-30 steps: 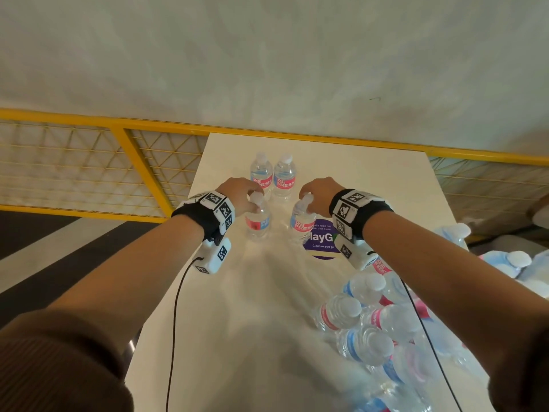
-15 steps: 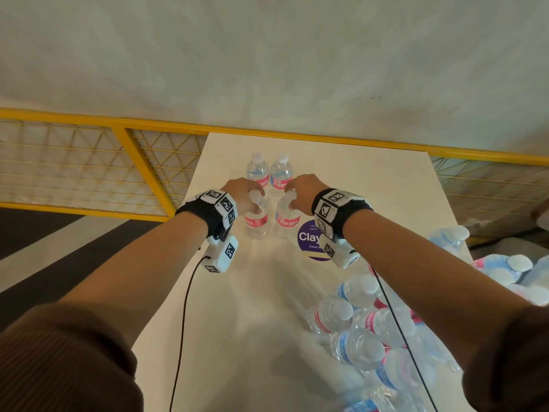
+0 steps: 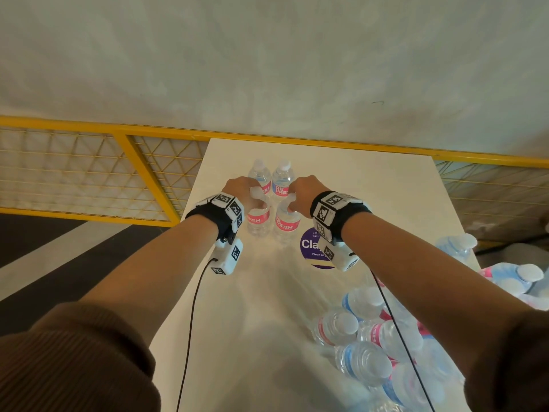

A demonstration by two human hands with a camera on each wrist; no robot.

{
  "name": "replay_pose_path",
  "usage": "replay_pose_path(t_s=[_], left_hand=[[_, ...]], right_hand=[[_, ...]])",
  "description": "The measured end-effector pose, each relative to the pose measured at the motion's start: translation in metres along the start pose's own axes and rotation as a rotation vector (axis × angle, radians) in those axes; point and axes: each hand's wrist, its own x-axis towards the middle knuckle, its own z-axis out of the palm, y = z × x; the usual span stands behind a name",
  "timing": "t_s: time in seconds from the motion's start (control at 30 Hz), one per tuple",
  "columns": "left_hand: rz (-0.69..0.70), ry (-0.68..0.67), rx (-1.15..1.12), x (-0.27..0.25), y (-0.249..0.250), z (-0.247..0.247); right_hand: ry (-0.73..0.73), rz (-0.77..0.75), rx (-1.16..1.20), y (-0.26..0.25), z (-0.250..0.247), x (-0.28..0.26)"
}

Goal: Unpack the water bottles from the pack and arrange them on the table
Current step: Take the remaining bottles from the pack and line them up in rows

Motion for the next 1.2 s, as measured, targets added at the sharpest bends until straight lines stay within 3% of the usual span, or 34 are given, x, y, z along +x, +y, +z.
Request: replay_pose_path(t_s=[0.23, 0.53, 0.73, 0.9, 1.03, 1.2], left_hand=[[0.015, 0.024, 0.003, -0.003, 0.0, 0.003], [0.138, -0.024, -0.092, 0.006, 0.024, 0.021], [0.227, -0.045, -0.01, 0.029, 0.066, 0.033], [0.218, -0.021, 0.077, 0.05, 0.092, 0.034], [0.2, -0.039, 0.15, 0.061, 0.098, 0.034], [0.276, -0.055, 0.327, 0.064, 0.102, 0.019]], right_hand=[[-0.006, -0.01, -0.034, -0.008, 0.001, 0.004], [-0.047, 0.109, -0.12, 0.037, -0.022, 0.002], [-0.05, 0.162, -0.153, 0.071, -0.033, 0.006], [-0.013, 0.162, -0.13, 0.085, -0.036, 0.015], [0.009, 0.151, -0.112, 0.09, -0.038, 0.02], [0.021, 0.112, -0.117, 0.094, -0.04, 0.025]])
